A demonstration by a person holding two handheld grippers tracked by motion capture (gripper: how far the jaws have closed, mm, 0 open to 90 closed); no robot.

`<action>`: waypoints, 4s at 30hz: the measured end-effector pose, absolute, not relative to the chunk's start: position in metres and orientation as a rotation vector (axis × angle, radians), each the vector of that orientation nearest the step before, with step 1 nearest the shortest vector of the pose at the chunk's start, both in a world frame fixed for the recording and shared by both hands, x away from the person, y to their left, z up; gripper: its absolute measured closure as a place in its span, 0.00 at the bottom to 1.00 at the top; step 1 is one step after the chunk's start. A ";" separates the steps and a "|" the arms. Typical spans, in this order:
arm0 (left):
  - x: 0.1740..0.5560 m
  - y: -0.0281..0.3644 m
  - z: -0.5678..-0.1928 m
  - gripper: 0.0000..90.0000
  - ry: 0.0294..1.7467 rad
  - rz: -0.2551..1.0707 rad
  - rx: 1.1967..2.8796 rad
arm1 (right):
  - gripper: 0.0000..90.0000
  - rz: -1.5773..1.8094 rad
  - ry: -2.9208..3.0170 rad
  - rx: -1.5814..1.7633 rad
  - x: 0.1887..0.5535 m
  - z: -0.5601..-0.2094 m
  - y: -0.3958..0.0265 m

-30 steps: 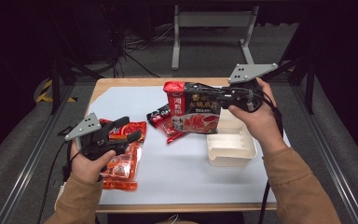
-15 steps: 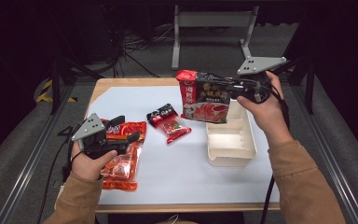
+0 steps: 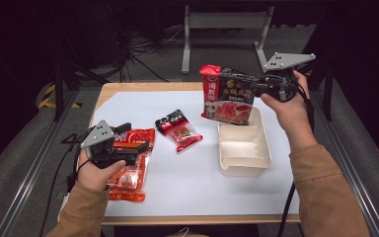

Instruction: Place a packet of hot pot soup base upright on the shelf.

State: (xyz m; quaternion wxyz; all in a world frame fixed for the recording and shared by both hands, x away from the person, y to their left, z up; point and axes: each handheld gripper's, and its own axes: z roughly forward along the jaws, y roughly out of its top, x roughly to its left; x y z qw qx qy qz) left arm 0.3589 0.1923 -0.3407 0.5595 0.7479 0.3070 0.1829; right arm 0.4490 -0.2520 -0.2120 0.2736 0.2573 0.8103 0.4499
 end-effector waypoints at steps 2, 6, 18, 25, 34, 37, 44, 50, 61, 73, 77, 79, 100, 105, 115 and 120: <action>0.359 0.192 -0.341 0.13 0.727 0.429 1.762 | 0.86 1.211 2.175 0.705 0.451 -0.212 -0.255; 0.360 0.193 -0.342 0.12 0.727 0.443 1.765 | 0.86 1.209 2.166 0.722 0.454 -0.212 -0.260; 0.361 0.195 -0.345 0.12 0.772 0.413 1.774 | 0.86 1.214 2.122 0.776 0.468 -0.218 -0.279; 0.362 0.195 -0.346 0.10 0.781 0.414 1.775 | 0.86 1.213 2.119 0.779 0.473 -0.223 -0.286; 0.363 0.195 -0.346 0.09 0.779 0.409 1.783 | 0.86 1.195 2.132 0.798 0.478 -0.235 -0.294; 0.363 0.195 -0.346 0.09 0.781 0.408 1.784 | 0.86 1.193 2.135 0.805 0.479 -0.239 -0.295; 0.363 0.194 -0.347 0.09 0.781 0.406 1.787 | 0.86 1.181 2.153 0.809 0.482 -0.249 -0.296; 0.363 0.194 -0.347 0.09 0.775 0.406 1.797 | 0.86 1.161 2.158 0.817 0.486 -0.256 -0.296; 0.362 0.194 -0.347 0.09 0.781 0.413 1.806 | 0.84 1.154 2.164 0.818 0.492 -0.270 -0.294; 0.364 0.195 -0.348 0.09 0.781 0.414 1.811 | 0.81 1.135 2.189 0.862 0.494 -0.284 -0.296; 0.364 0.194 -0.349 0.09 0.787 0.407 1.814 | 0.80 1.141 2.195 0.884 0.494 -0.290 -0.299; 0.364 0.193 -0.349 0.09 0.788 0.403 1.816 | 0.80 1.138 2.201 0.891 0.494 -0.292 -0.300; 0.369 0.190 -0.352 0.09 0.783 0.373 1.843 | 0.83 1.135 2.194 0.920 0.484 -0.312 -0.312; 0.370 0.190 -0.353 0.09 0.786 0.364 1.843 | 0.82 1.128 2.195 0.925 0.483 -0.311 -0.311; 0.378 0.191 -0.354 0.08 0.790 0.362 1.862 | 0.62 1.184 2.152 0.993 0.475 -0.310 -0.318; 0.382 0.192 -0.350 0.08 0.781 0.371 1.874 | 0.55 1.200 2.116 1.014 0.464 -0.300 -0.329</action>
